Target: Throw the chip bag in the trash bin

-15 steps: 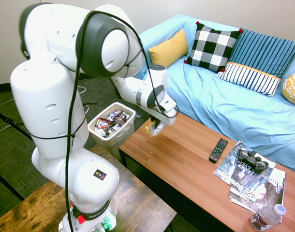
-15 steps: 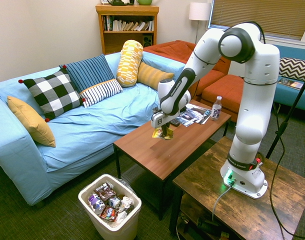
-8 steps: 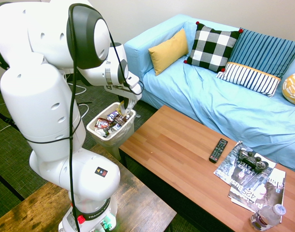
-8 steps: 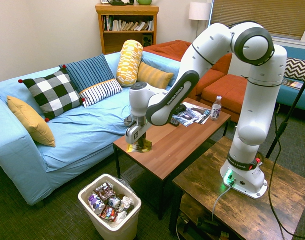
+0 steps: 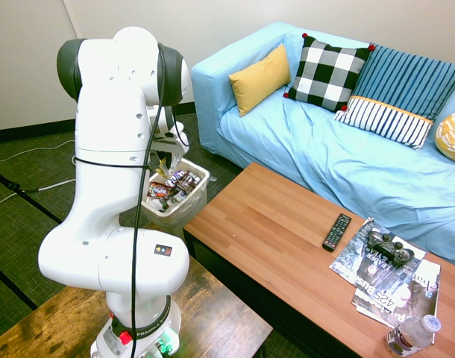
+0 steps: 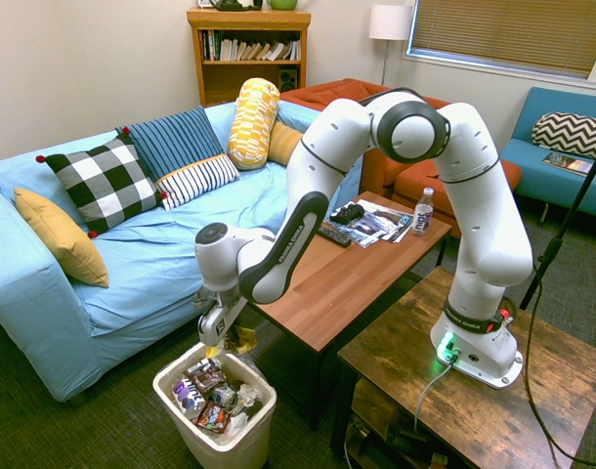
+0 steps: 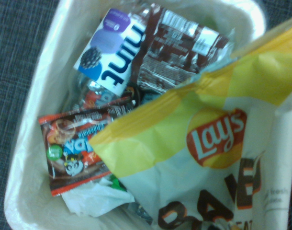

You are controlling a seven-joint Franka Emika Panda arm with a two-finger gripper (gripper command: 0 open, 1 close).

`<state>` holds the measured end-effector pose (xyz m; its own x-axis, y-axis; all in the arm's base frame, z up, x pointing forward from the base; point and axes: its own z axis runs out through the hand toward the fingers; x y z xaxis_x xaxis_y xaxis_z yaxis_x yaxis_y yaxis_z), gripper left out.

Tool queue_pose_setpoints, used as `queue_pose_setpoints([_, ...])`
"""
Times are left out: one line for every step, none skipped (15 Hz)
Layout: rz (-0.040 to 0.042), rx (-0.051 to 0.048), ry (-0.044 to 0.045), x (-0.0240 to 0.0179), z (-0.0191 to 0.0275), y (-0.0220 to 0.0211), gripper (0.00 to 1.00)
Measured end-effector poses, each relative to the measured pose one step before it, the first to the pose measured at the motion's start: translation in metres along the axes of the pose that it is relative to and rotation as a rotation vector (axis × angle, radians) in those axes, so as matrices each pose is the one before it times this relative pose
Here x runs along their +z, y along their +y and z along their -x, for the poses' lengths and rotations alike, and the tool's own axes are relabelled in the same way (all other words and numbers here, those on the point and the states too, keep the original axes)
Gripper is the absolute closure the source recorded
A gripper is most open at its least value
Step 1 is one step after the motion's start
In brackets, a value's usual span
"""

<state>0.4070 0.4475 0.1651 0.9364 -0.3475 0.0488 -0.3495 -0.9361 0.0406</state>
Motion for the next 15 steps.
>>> queue_pose_setpoints([0.00482, -0.01297, 0.00540, 0.00957, 0.00424, -0.00713, 0.00])
queue_pose_setpoints([0.00457, -0.00999, 0.00373, 0.00677, 0.00437, -0.00580, 0.00])
queue_pose_setpoints([0.00220, -0.00619, 0.00443, 0.00356, 0.00316, -0.00430, 0.00])
queue_pose_setpoints([0.00076, -0.00209, 0.00537, 0.00069, 0.00104, -0.00203, 0.00])
queue_pose_setpoints([-0.00119, 0.00175, 0.00604, -0.00070, -0.00173, -0.00063, 0.00])
queue_pose_setpoints([-0.00307, 0.00413, 0.00625, -0.00107, -0.00346, -0.00007, 0.00])
queue_pose_setpoints([-0.00529, -0.00111, 0.00417, -0.00234, -0.00250, -0.00030, 0.00])
queue_pose_setpoints([-0.00453, -0.00456, 0.00241, -0.00283, 0.00005, -0.00092, 0.00])
queue_pose_setpoints([-0.00330, -0.00652, 0.00191, -0.00239, 0.00327, -0.00198, 0.00])
queue_pose_setpoints([-0.00078, -0.00802, 0.00186, -0.00091, 0.00434, -0.00192, 0.00])
queue_pose_setpoints([0.00059, -0.00724, 0.00274, -0.00028, 0.00377, -0.00152, 0.00])
queue_pose_setpoints([0.00081, -0.00565, 0.00348, -0.00067, 0.00268, -0.00118, 0.00])
queue_pose_setpoints([-0.00060, -0.00302, 0.00425, -0.00210, 0.00100, -0.00102, 0.00])
queue_pose_setpoints([-0.00151, -0.00097, 0.00479, -0.00427, -0.00039, -0.00115, 0.00])
queue_pose_setpoints([-0.00111, 0.00115, 0.00459, -0.00540, -0.00163, -0.00092, 0.00])
